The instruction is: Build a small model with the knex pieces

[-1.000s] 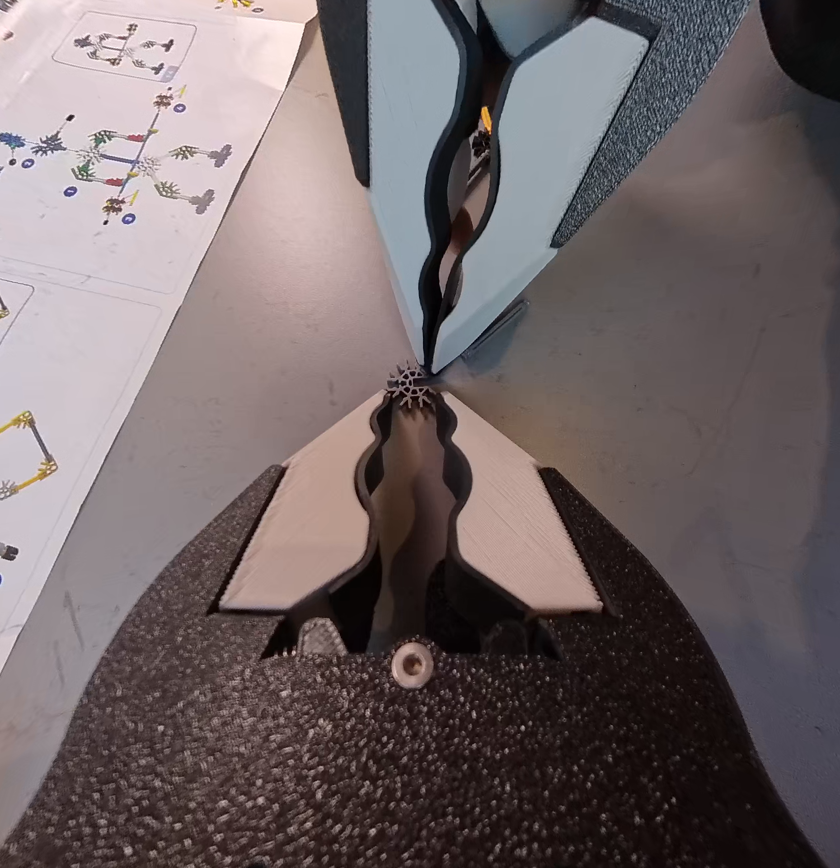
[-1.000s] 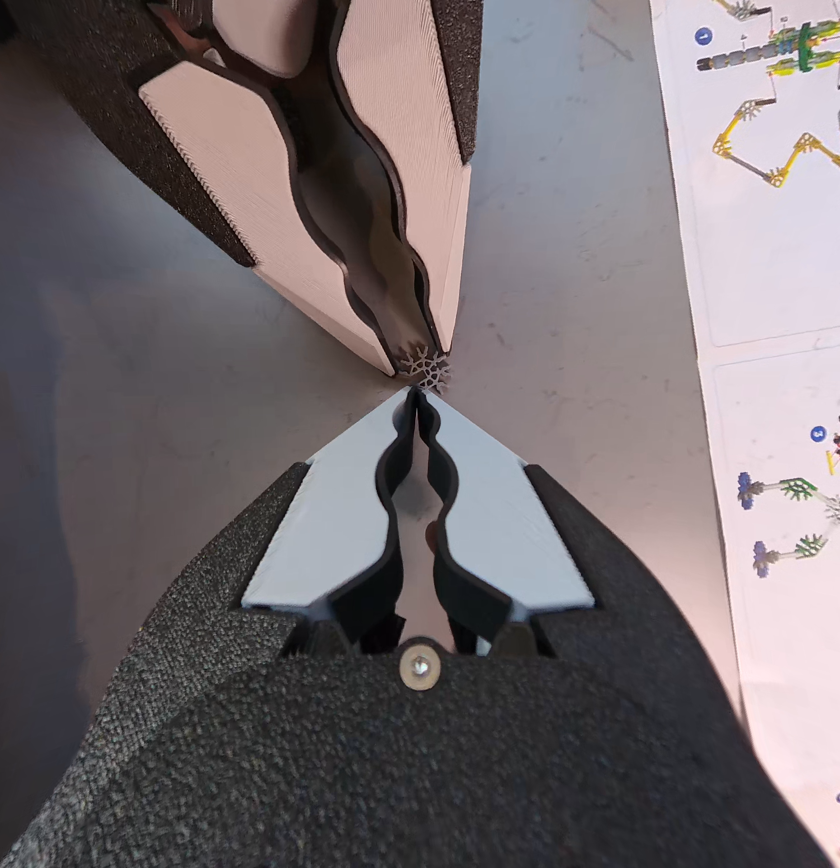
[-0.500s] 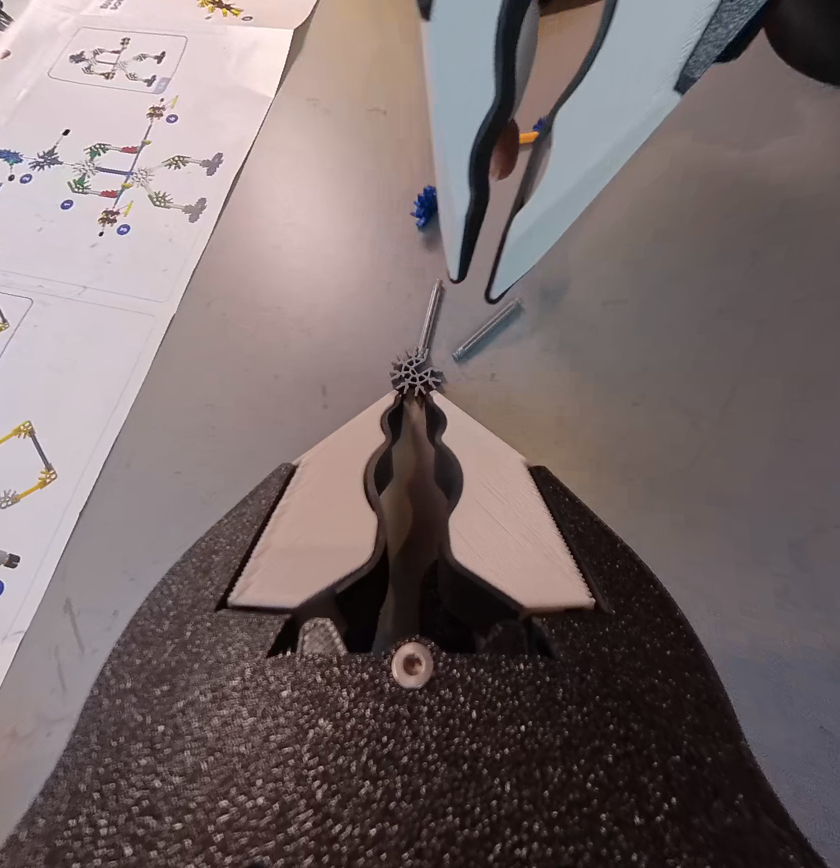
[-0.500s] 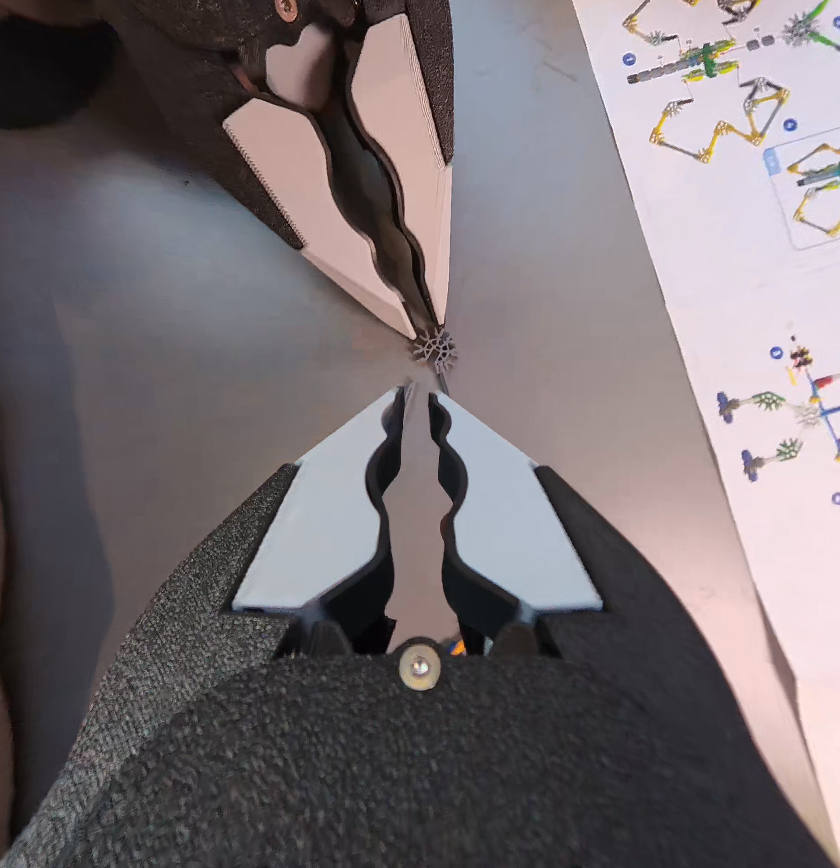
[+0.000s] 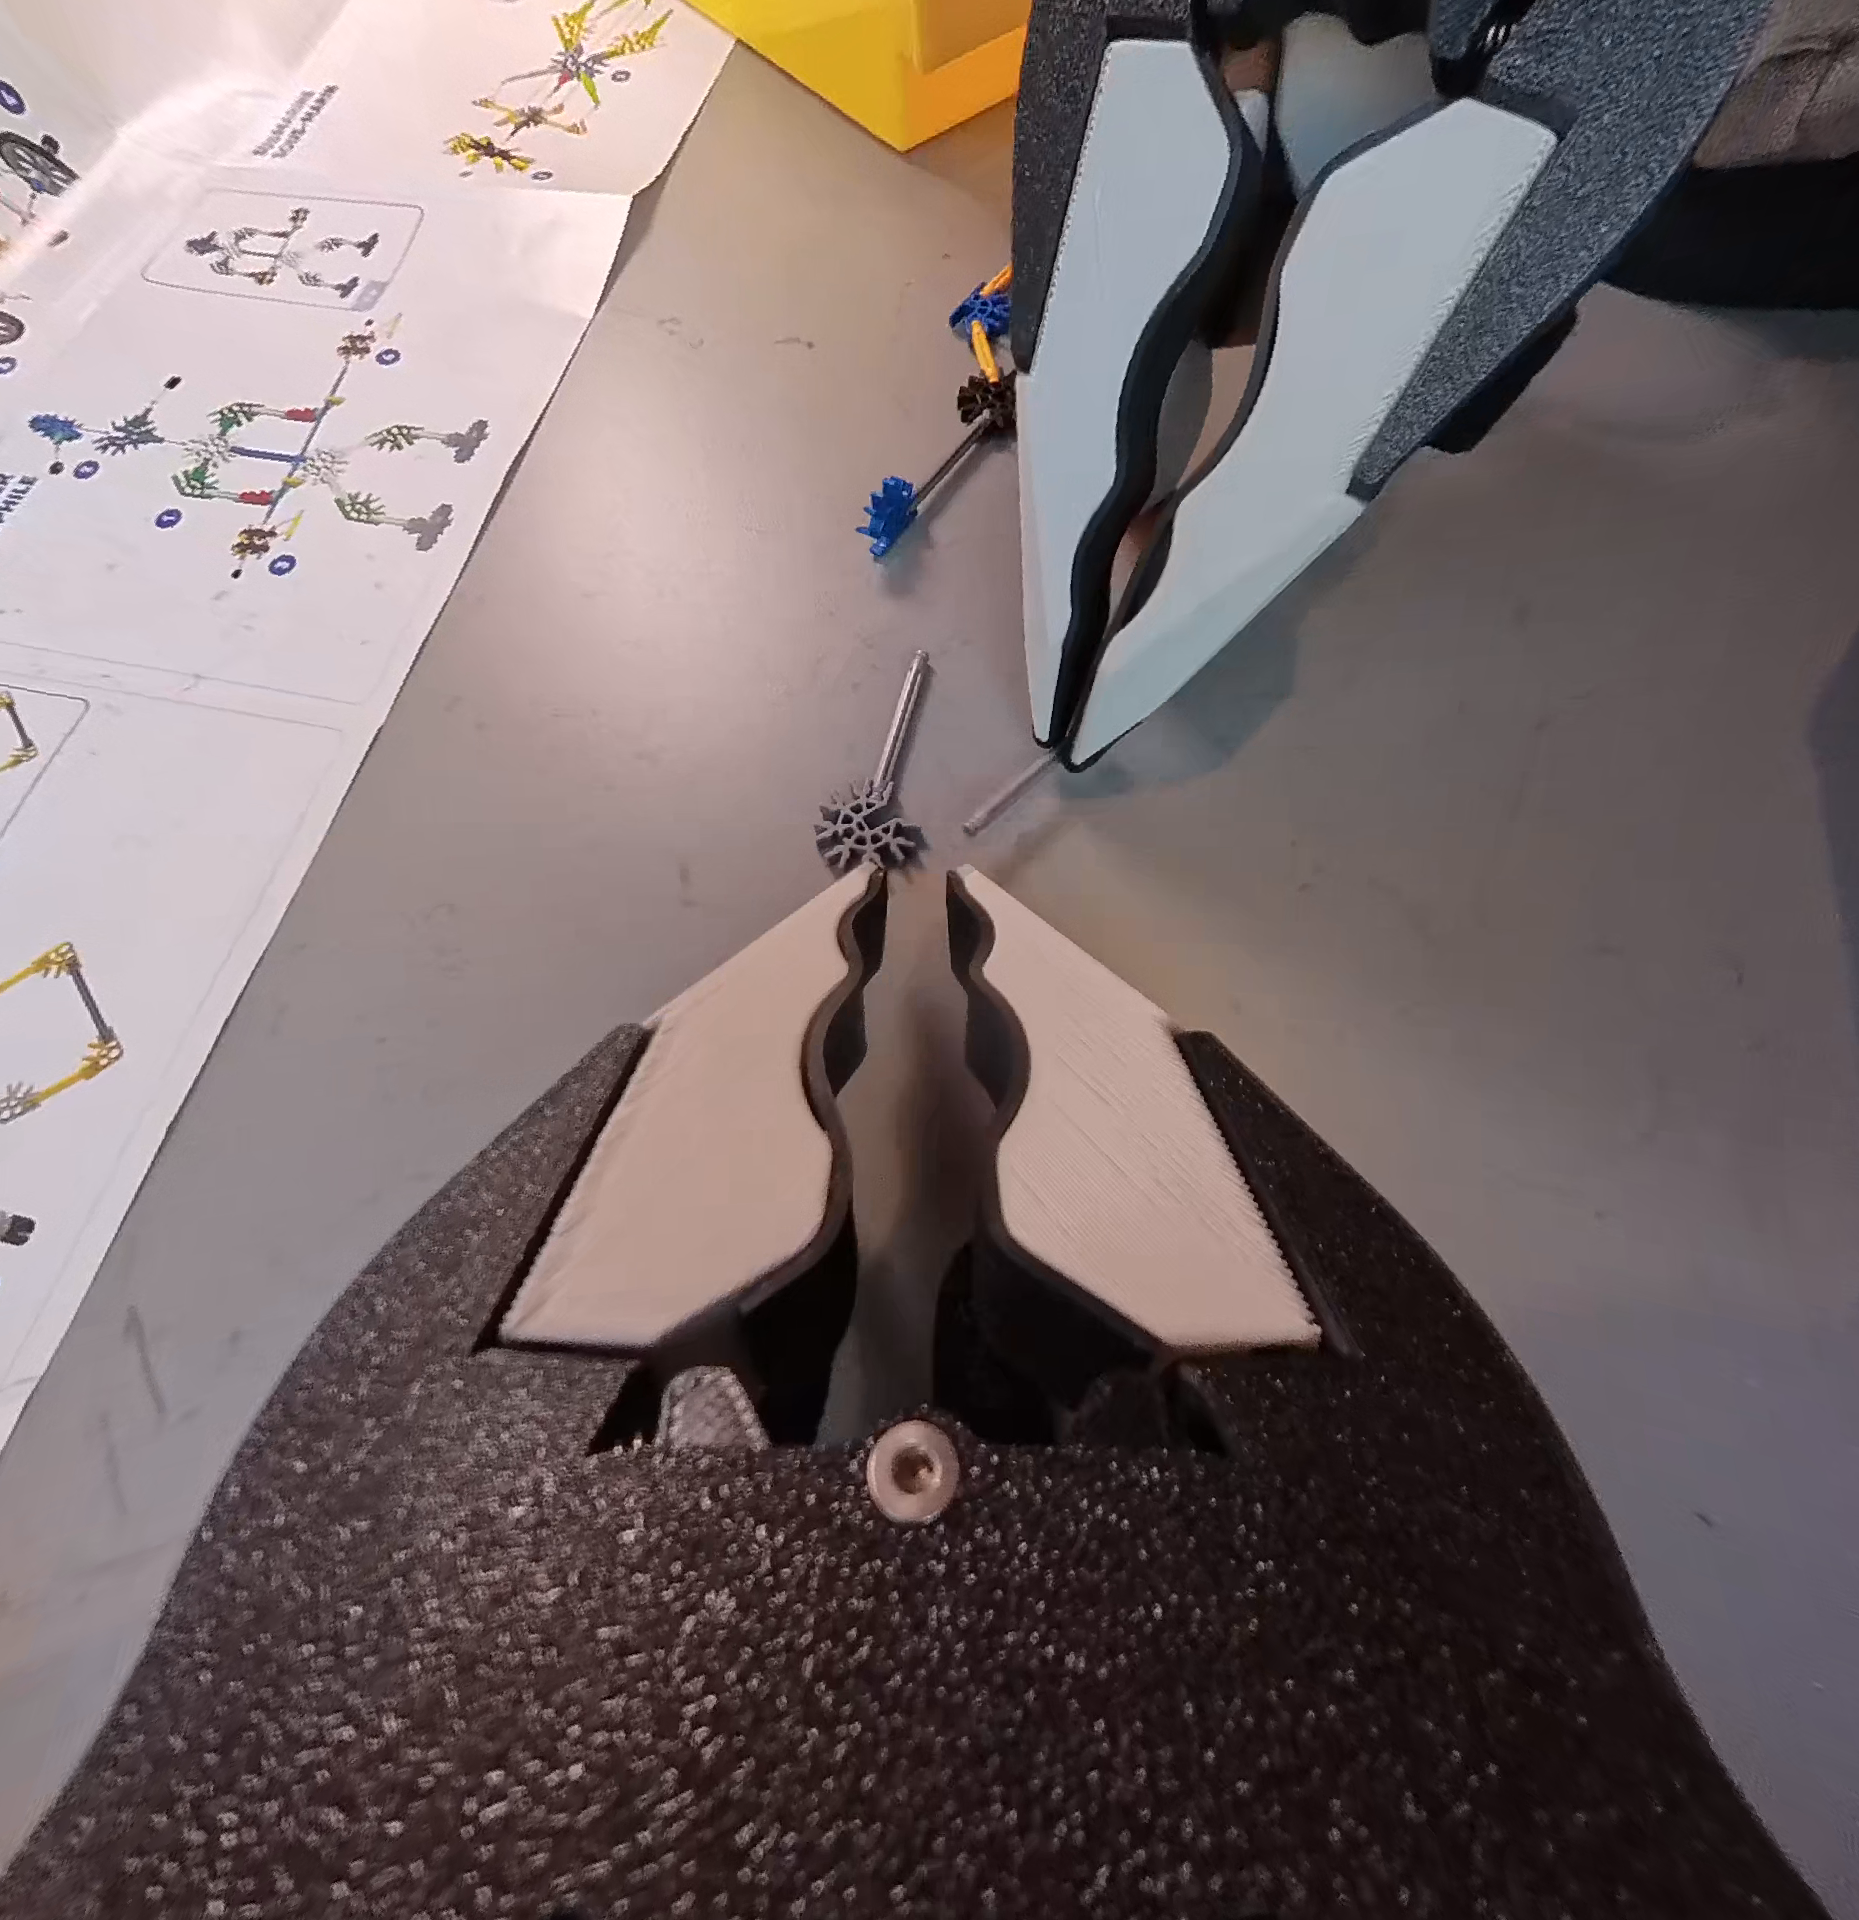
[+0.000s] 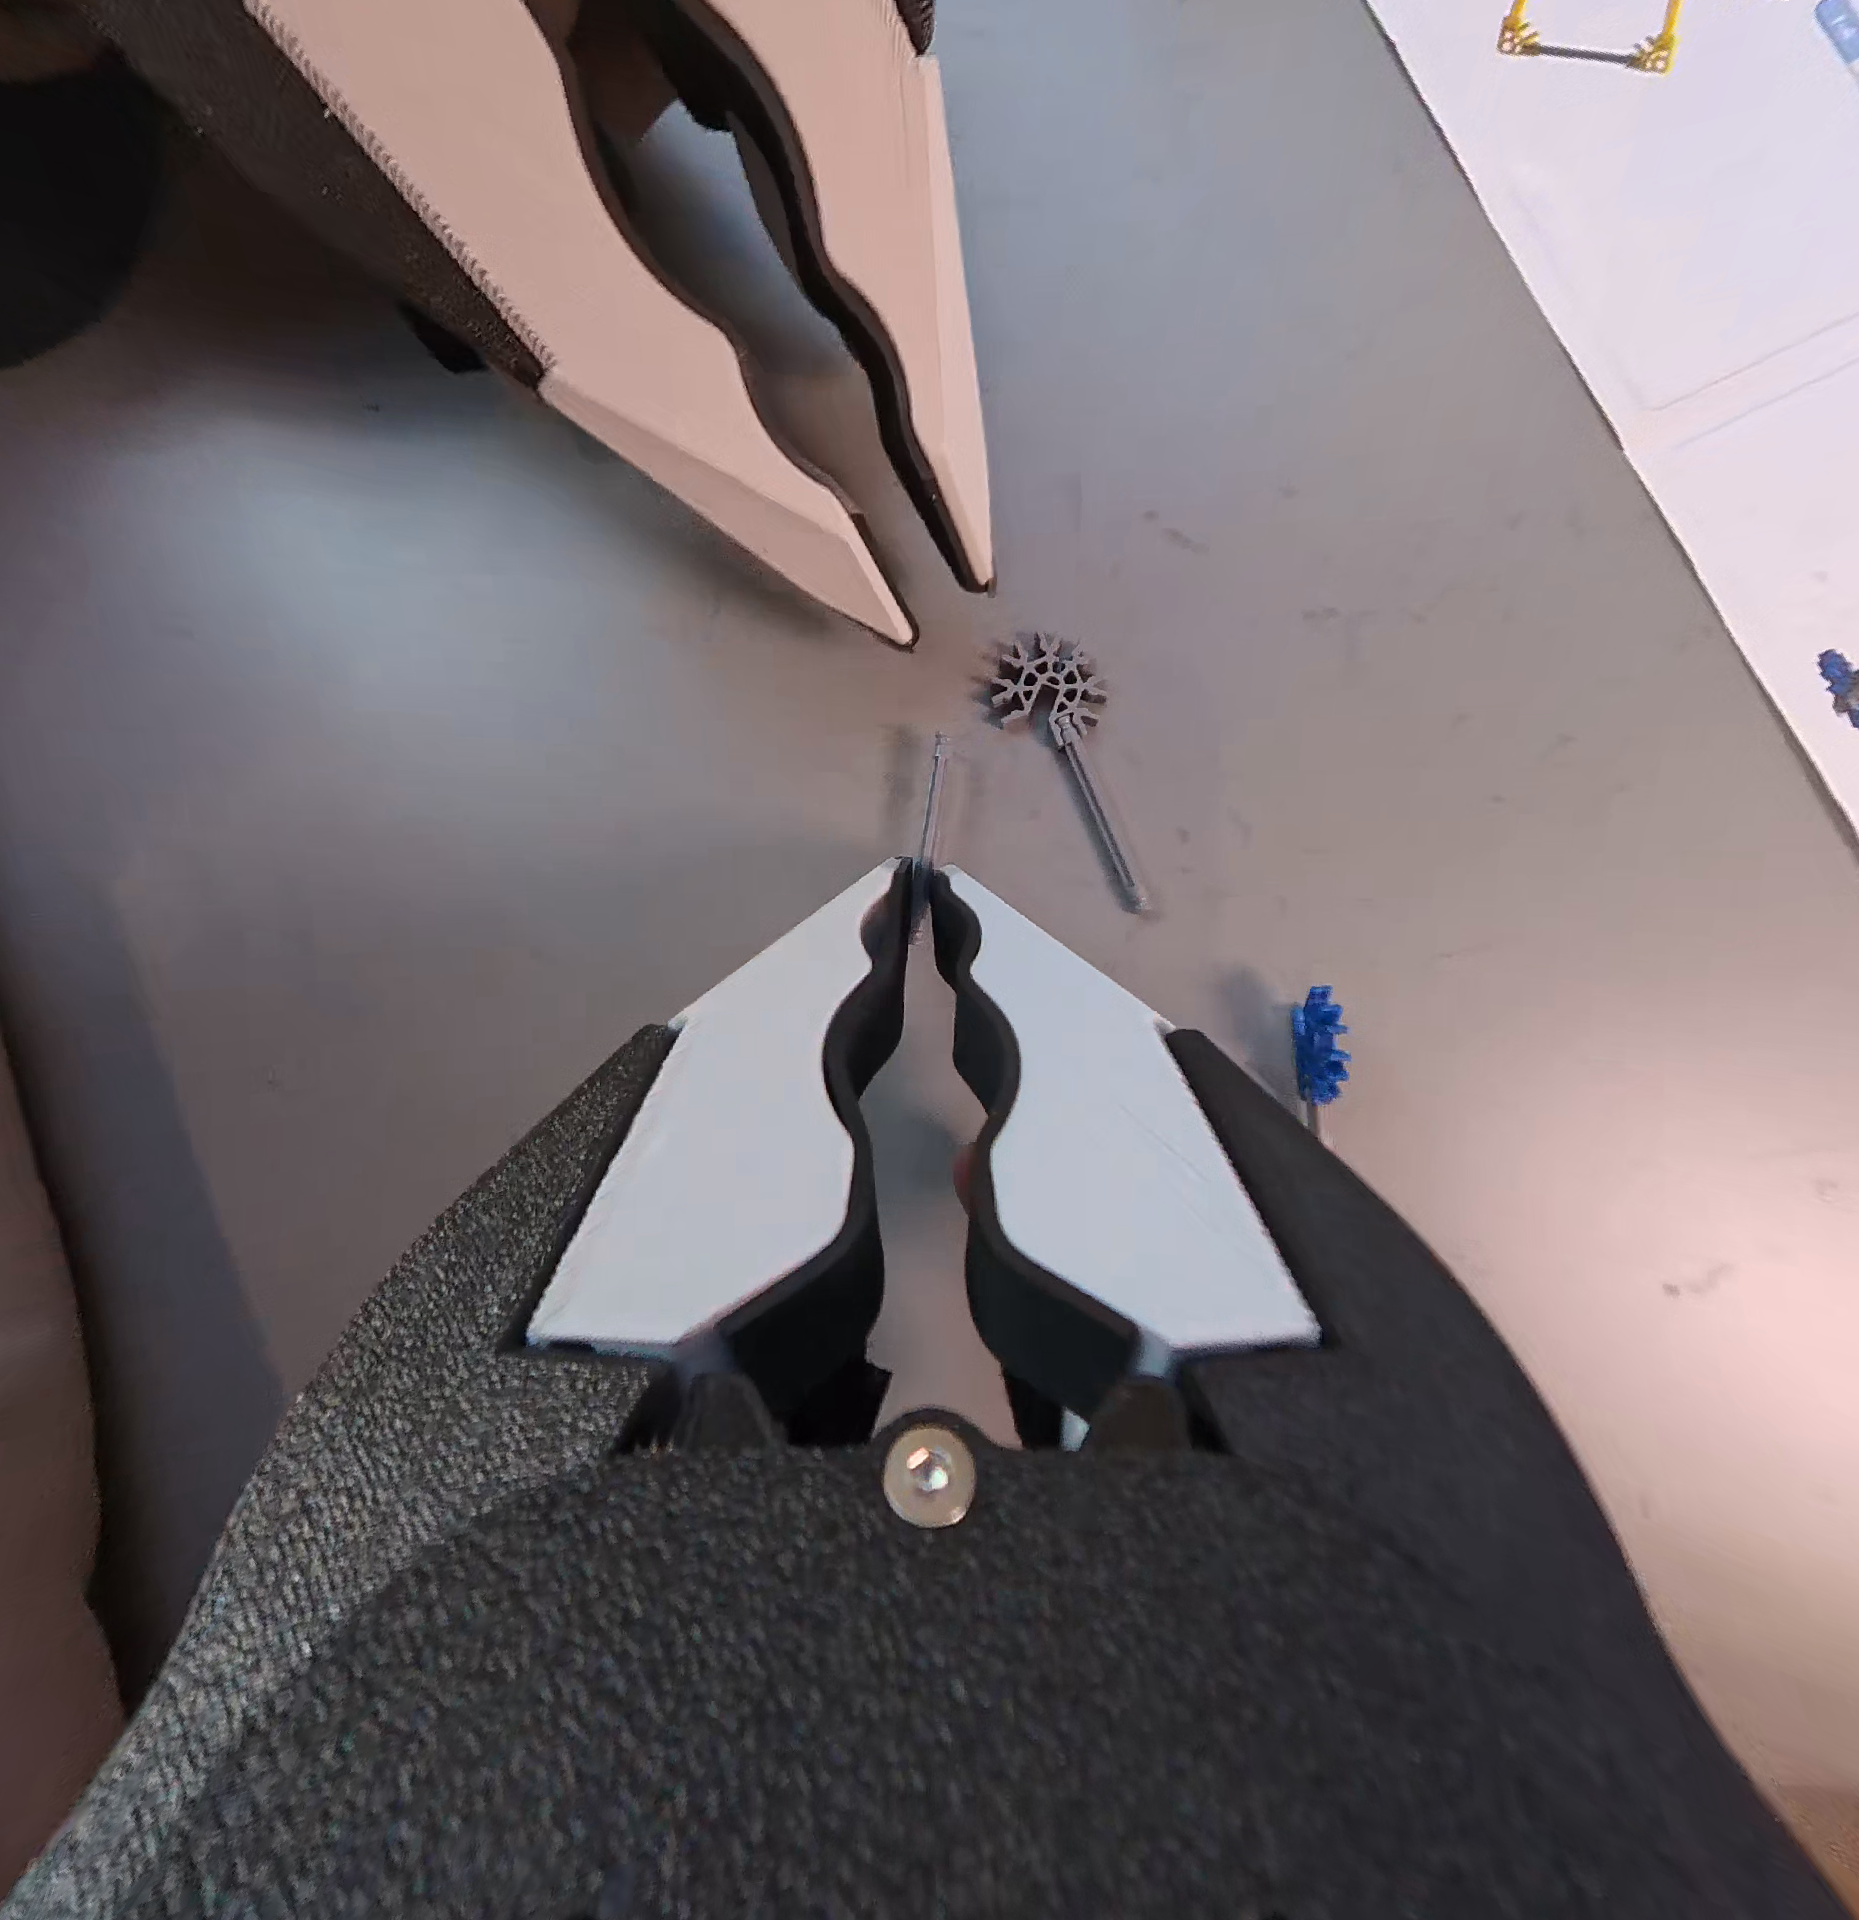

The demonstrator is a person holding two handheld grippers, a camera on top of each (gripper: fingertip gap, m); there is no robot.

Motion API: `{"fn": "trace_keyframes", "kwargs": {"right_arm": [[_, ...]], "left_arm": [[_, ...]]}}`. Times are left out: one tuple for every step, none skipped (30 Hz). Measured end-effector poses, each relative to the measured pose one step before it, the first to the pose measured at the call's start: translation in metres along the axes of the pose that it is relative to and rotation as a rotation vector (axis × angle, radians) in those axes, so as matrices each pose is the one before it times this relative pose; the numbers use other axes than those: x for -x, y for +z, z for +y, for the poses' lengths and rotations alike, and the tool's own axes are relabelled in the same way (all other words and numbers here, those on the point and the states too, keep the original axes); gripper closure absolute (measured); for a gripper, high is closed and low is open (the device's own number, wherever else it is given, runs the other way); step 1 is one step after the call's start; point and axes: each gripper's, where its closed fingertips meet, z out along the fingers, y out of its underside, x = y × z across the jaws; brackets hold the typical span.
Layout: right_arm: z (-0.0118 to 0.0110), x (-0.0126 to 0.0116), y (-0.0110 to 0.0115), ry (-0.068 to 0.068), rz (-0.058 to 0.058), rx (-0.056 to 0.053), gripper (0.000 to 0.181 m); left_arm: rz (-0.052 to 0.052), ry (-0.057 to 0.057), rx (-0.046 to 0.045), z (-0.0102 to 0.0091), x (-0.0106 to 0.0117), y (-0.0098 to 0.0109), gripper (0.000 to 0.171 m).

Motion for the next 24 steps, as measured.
{"fn": "trace_keyframes", "kwargs": {"right_arm": [[-0.00252,-0.00022,-0.00085,0.0315,0.0077,-0.0198,0.180],[-0.00310,0.00111,-0.00107,0.0281,-0.0017,-0.0257,0.180],[-0.00405,0.00027,-0.00126,0.0299,0.0015,-0.0315,0.180],[-0.00575,-0.00028,-0.00179,0.0293,0.0033,-0.0423,0.180],[-0.00629,0.00157,-0.00208,0.0292,-0.0079,-0.0448,0.180],[-0.00836,0.00094,-0.00250,0.0289,-0.0027,-0.0585,0.179],[-0.00912,0.00178,-0.00284,0.0227,-0.0053,-0.0639,0.179],[-0.00871,0.00229,-0.00269,0.0180,-0.0065,-0.0608,0.179],[-0.00914,0.00189,-0.00264,0.0131,-0.0013,-0.0628,0.179],[-0.00945,0.00211,-0.00271,0.0015,-0.0016,-0.0672,0.179],[-0.00738,0.00266,-0.00175,-0.0054,-0.0063,-0.0514,0.179],[-0.00718,0.00100,-0.00139,-0.0084,0.0053,-0.0511,0.180],[-0.00633,0.00136,-0.00106,-0.0123,0.0015,-0.0464,0.180],[-0.00420,0.00087,-0.00042,-0.0086,0.0013,-0.0290,0.180],[-0.00397,-0.00012,-0.00050,-0.0047,0.0057,-0.0272,0.179],[-0.00311,0.00042,-0.00038,-0.0004,-0.0013,-0.0199,0.179],[-0.00144,0.00079,-0.00023,0.0012,-0.0065,-0.0067,0.179],[-0.00031,-0.00087,-0.00017,0.0016,0.0025,0.0000,0.180],[-0.00083,-0.00046,-0.00039,-0.0002,-0.0002,-0.0058,0.180],[0.00042,-0.00012,-0.00019,0.0017,-0.0036,0.0018,0.179],[0.00160,-0.00082,0.00019,0.0012,-0.0016,0.0104,0.179],[0.00212,-0.00093,0.00007,-0.0056,-0.0051,0.0155,0.179],[0.00257,-0.00134,-0.00039,-0.0180,-0.0080,0.0245,0.178],[0.00338,-0.00475,-0.00076,-0.0259,0.0075,0.0367,0.176]], "left_arm": [[0.0125,-0.0045,-0.00848,-0.00148,-0.00268,-0.00090,0.160],[0.0100,-0.0040,-0.00637,-0.00136,-0.00187,-0.00064,0.160],[0.0104,-0.0071,-0.00533,-0.00126,-0.00164,-0.00030,0.160],[0.0131,-0.0151,-0.01010,-0.00184,-0.00131,-0.00050,0.160],[0.0161,-0.0283,-0.01775,-0.00290,-0.00101,-0.00093,0.160],[0.0214,-0.0459,-0.02661,-0.00431,-0.00090,-0.00161,0.160],[0.0318,-0.0630,-0.03945,-0.00632,-0.00131,-0.00261,0.160],[0.0441,-0.0781,-0.05499,-0.00884,-0.00245,-0.00350,0.160],[0.0569,-0.0879,-0.06700,-0.01090,-0.00395,-0.00420,0.158],[0.0617,-0.0879,-0.06986,-0.01158,-0.00481,-0.00413,0.157],[0.0516,-0.0783,-0.06580,-0.01081,-0.00427,-0.00339,0.157],[0.0371,-0.0639,-0.05925,-0.00920,-0.00294,-0.00244,0.157],[0.0310,-0.0501,-0.05015,-0.00744,-0.00286,-0.00135,0.157],[0.0253,-0.0396,-0.03933,-0.00549,-0.00268,-0.00056,0.158],[0.0162,-0.0285,-0.02663,-0.00355,-0.00176,-0.00004,0.160],[0.0082,-0.0163,-0.01556,-0.00188,-0.00104,0.00045,0.163],[0.0010,-0.0072,-0.01283,-0.00134,-0.00041,0.00046,0.166],[-0.0020,-0.0026,-0.01270,-0.00160,-0.00024,0.00054,0.169],[-0.0033,0.0007,-0.00776,-0.00105,0.00005,0.00063,0.169],[-0.0054,0.0045,-0.00107,-0.00014,0.00040,0.00074,0.169],[-0.0093,0.0072,0.00554,0.00061,0.00118,0.00069,0.169],[-0.0111,0.0083,0.01517,0.00156,0.00163,0.00049,0.169],[-0.0141,0.0080,0.02558,0.00192,0.00209,0.00006,0.169],[-0.0274,0.0144,0.03409,0.00208,0.00379,-0.00090,0.169]]}}
